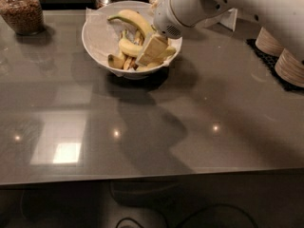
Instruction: Pick banana from white bowl
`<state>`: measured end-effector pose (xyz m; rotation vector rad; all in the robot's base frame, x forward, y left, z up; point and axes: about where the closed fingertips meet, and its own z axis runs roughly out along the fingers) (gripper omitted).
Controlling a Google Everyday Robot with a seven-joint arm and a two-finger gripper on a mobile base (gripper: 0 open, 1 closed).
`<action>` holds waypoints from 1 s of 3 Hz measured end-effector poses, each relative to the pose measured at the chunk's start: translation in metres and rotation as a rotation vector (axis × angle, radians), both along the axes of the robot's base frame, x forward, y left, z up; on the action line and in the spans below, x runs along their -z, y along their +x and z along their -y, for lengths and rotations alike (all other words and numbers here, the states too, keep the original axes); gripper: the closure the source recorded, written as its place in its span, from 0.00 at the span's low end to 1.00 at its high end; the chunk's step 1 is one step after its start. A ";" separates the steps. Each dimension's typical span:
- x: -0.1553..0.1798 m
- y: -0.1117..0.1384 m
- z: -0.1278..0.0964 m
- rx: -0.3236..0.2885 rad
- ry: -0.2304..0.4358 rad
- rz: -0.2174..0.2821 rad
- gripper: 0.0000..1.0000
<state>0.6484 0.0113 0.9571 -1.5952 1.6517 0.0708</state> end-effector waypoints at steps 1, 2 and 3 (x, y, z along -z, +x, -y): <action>0.020 0.013 -0.009 -0.005 0.001 -0.014 0.25; 0.039 0.024 -0.009 0.006 -0.004 -0.033 0.27; 0.054 0.039 -0.003 0.036 -0.019 -0.040 0.30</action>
Offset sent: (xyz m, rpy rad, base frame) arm 0.0379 0.0049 -0.0584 -0.0072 0.0529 -0.0243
